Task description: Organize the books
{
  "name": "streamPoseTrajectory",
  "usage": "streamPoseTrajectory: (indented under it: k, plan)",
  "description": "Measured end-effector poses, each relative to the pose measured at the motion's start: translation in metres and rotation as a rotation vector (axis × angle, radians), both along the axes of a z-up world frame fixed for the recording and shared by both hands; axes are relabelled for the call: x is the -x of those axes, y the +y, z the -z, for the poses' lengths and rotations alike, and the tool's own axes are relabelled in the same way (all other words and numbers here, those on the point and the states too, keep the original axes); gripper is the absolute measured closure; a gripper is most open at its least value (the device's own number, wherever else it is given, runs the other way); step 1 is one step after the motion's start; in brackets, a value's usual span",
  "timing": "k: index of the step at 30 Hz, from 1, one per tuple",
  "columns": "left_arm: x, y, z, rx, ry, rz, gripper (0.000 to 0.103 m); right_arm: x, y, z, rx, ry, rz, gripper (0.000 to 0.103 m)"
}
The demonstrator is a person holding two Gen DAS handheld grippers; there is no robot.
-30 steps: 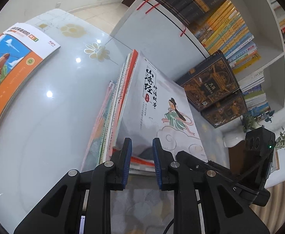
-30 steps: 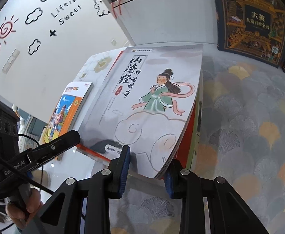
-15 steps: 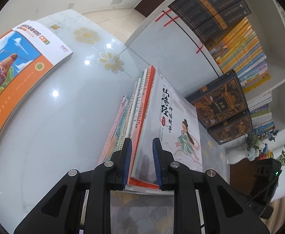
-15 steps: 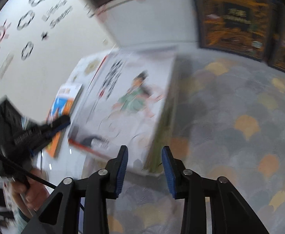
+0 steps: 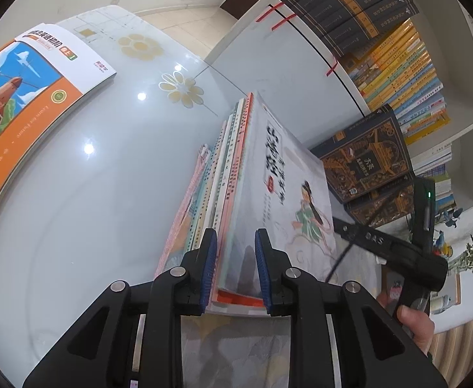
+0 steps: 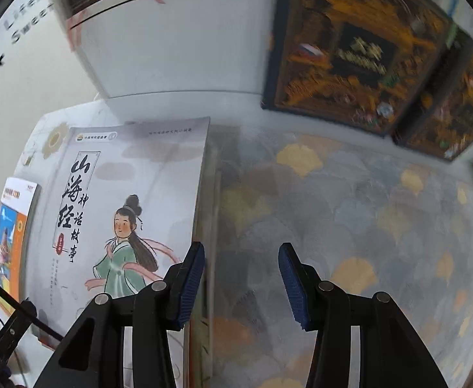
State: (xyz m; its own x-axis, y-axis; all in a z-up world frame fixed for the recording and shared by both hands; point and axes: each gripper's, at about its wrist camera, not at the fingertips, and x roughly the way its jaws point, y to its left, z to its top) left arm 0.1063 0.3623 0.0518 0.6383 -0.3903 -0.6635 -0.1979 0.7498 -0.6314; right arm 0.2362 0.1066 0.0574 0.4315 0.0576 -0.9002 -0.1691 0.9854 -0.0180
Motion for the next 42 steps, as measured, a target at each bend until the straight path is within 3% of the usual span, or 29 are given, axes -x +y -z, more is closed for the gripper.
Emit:
streamPoseTrajectory:
  k: [3,7,12,17,20,23,26,27,28,29,31,35,39,42]
  plan:
    - [0.004,-0.003,0.000,-0.016,0.004,0.006,0.079,0.009,0.004,-0.003,0.023,-0.026,-0.052,0.057]
    - [0.019,-0.002,-0.006,-0.028,-0.003,-0.014,0.079,0.028,-0.029,-0.002,-0.101,0.039,-0.033,0.055]
    - [0.047,-0.021,-0.029,-0.161,-0.020,0.027,0.079,0.105,-0.083,0.015,-0.161,0.081,-0.028,0.052]
    - [0.078,-0.085,-0.059,-0.310,-0.077,0.118,0.079,0.183,-0.135,-0.008,-0.151,-0.052,-0.025,0.052]
    - [0.093,-0.136,-0.085,-0.394,-0.143,0.166,0.076,0.213,-0.164,-0.045,-0.119,-0.182,-0.012,0.052]
    - [0.106,-0.184,-0.116,-0.430,-0.223,0.202,0.076,0.243,-0.200,-0.088,-0.099,-0.326,0.060,0.049]
    - [0.121,-0.232,-0.142,-0.460,-0.272,0.199,0.062,0.274,-0.234,-0.116,-0.122,-0.417,0.180,0.028]
    - [0.128,-0.244,-0.146,-0.463,-0.273,0.183,0.043,0.282,-0.241,-0.120,-0.129,-0.431,0.213,0.018]
    - [0.134,-0.255,-0.149,-0.456,-0.274,0.170,0.019,0.291,-0.250,-0.124,-0.142,-0.439,0.240,0.017]
    - [0.143,-0.268,-0.149,-0.430,-0.287,0.168,0.012,0.299,-0.258,-0.127,-0.155,-0.440,0.252,0.017]
    - [0.157,-0.294,-0.149,-0.436,-0.306,0.172,0.010,0.311,-0.270,-0.132,-0.146,-0.455,0.256,0.017]
    - [0.159,-0.330,-0.148,-0.495,-0.253,0.206,0.010,0.326,-0.290,-0.136,-0.071,-0.488,0.239,0.017]
    - [0.175,-0.351,-0.150,-0.486,-0.246,0.151,0.010,0.337,-0.320,-0.139,-0.110,-0.489,0.240,0.017]
    - [0.186,-0.370,-0.150,-0.559,-0.246,0.106,0.001,0.337,-0.339,-0.133,-0.119,-0.462,0.238,0.017]
